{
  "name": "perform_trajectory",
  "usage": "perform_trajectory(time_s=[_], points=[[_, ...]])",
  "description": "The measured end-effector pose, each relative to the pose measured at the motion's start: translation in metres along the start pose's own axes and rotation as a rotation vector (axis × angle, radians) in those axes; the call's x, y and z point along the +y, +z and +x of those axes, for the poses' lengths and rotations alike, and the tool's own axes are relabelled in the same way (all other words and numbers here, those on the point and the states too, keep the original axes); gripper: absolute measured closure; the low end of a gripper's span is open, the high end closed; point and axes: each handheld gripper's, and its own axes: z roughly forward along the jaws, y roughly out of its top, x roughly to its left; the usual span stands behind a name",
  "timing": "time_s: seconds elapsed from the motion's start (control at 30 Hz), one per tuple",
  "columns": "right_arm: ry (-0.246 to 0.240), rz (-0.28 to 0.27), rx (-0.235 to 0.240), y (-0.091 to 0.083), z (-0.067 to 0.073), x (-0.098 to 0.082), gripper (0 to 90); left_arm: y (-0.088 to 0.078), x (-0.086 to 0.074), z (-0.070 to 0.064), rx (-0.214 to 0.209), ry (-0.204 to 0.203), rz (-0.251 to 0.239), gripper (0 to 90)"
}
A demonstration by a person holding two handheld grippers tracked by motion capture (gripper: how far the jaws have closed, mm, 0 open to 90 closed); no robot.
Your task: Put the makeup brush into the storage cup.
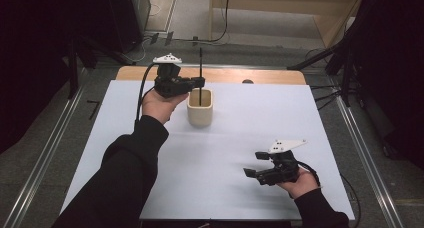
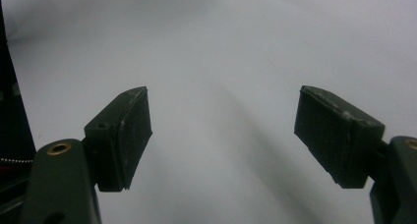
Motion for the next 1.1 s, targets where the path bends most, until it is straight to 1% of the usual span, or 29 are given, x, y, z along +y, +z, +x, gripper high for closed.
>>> perform_trajectory(time_s=[0.03,0.07,0.1,0.13,0.23,0.33,0.43,0.47,0.57,0.6,0.63,0.7,0.73,0.87,0.9,0.93,1.03,1.1], points=[[0.0,0.0,0.001,0.0,0.0,0.0,22.7,0.001,0.0,0.0,0.006,0.0,-0.003,84.9],[-0.002,0.0,0.001,0.0,0.0,0.0,22.7,0.001,0.001,0.001,0.021,0.009,-0.009,84.9],[-0.001,0.001,0.002,0.0,0.0,0.0,22.7,0.002,0.001,0.001,0.028,0.017,-0.018,84.9],[-0.001,0.003,0.003,0.0,0.0,0.0,22.7,0.002,0.001,0.002,0.033,0.014,-0.026,84.9],[-0.001,0.013,0.006,0.001,0.001,0.0,22.6,0.004,0.001,0.005,0.06,0.033,-0.046,84.9],[0.002,0.016,0.008,0.001,0.002,0.0,22.6,0.007,-0.001,0.008,0.077,0.033,-0.053,84.9],[-0.003,0.011,0.009,0.001,0.001,0.0,22.6,0.011,-0.002,0.012,0.081,0.03,-0.054,84.9],[-0.003,0.011,0.007,0.0,0.001,0.0,22.6,0.012,-0.003,0.013,0.073,0.03,-0.057,84.9],[0.005,0.008,0.003,-0.001,-0.001,0.0,22.6,0.016,-0.004,0.015,0.085,0.047,-0.061,84.9],[0.006,0.008,0.002,-0.001,-0.001,0.0,22.6,0.017,-0.004,0.015,0.085,0.042,-0.062,84.9],[0.005,0.005,0.001,-0.001,-0.002,0.0,22.7,0.018,-0.004,0.016,0.082,0.036,-0.059,84.9],[0.006,0.003,0.003,-0.002,-0.002,0.0,22.6,0.02,-0.006,0.018,0.088,0.039,-0.048,84.9],[0.006,0.003,0.003,-0.002,-0.002,0.0,22.6,0.021,-0.007,0.019,0.089,0.032,-0.043,84.9],[0.006,0.003,0.002,-0.003,-0.001,0.0,22.6,0.025,-0.011,0.022,0.099,0.028,-0.045,84.9],[0.006,0.001,0.002,-0.004,-0.002,0.0,22.6,0.026,-0.013,0.023,0.098,0.024,-0.04,84.9],[0.008,0.001,0.002,-0.004,-0.002,0.0,22.6,0.027,-0.014,0.023,0.104,0.029,-0.037,84.9],[0.008,0.001,0.001,-0.004,-0.002,0.0,22.6,0.03,-0.018,0.024,0.105,0.027,-0.034,84.9],[0.006,0.002,0.002,-0.004,-0.002,0.0,22.6,0.032,-0.02,0.024,0.101,0.025,-0.022,84.8]])
